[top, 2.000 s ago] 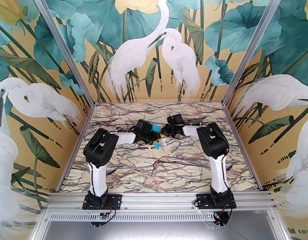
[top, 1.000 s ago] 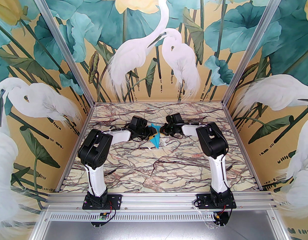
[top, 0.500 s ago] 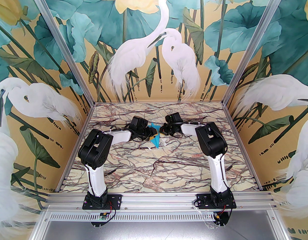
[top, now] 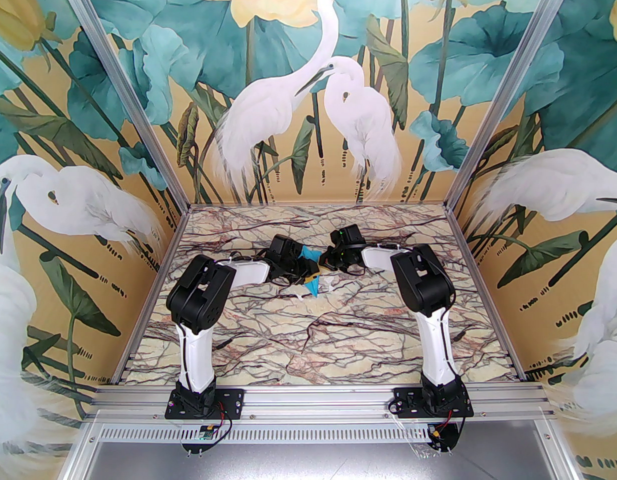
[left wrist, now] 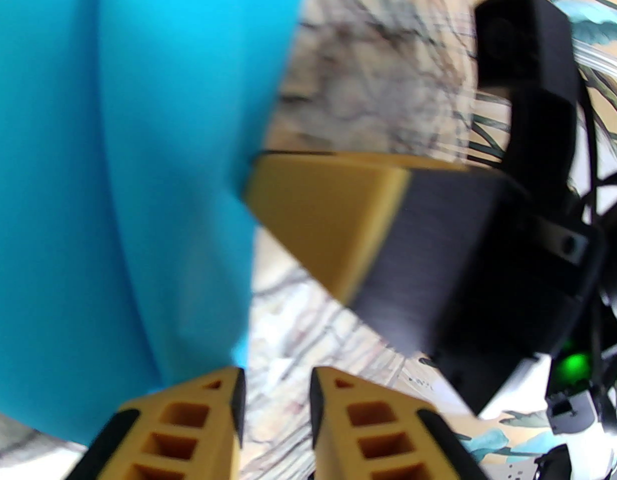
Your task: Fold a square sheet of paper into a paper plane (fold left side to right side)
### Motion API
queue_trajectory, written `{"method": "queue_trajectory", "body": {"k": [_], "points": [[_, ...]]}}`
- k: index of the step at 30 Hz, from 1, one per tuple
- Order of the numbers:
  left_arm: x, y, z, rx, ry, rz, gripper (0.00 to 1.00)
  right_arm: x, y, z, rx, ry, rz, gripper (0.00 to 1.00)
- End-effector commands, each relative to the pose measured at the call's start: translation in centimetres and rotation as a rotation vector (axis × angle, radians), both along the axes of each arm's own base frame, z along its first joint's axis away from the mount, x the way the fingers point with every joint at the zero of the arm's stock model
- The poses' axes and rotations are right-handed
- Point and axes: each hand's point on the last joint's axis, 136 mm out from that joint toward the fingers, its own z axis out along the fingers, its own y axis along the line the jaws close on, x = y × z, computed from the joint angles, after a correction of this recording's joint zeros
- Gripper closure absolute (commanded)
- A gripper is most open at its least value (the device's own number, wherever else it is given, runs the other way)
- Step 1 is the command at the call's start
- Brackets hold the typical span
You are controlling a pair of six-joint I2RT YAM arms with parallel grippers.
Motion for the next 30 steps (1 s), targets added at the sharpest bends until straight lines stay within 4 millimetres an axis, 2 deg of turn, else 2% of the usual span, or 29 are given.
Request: {"method": "queue_trajectory", "body": {"k": [1, 5, 12, 15, 22, 30], "points": [[-0.1, 0.8, -1.7, 0.060, 0.045, 0.034, 0.71, -0.8, 0.3, -1.6, -0.037, 0.025, 0.021, 1.00], [-0.2, 1.0, -2.1, 0.074, 0.069, 0.045, 0.71, -0.8, 0.4, -1.7, -0.037, 0.028, 0.021, 1.00], [1.6, -0.4, 2.7, -0.022, -0.031, 0.018, 0.67, -0.8, 0.4, -1.6, -0.038, 0.026, 0.022, 1.00], [2.6, -0.4, 3.5, -0.027, -0.048, 0.016, 0.67, -0.9, 0.4, -1.7, -0.039, 0.027, 0.025, 1.00], [4.1, 0.6, 2.1, 0.004, -0.038, 0.009, 0.66, -0.9, 0.4, -1.7, -0.037, 0.028, 0.023, 1.00], [4.9, 0.9, 0.4, 0.041, -0.028, 0.011, 0.66, -0.9, 0.6, -1.6, -0.034, 0.029, 0.027, 1.00]]}}
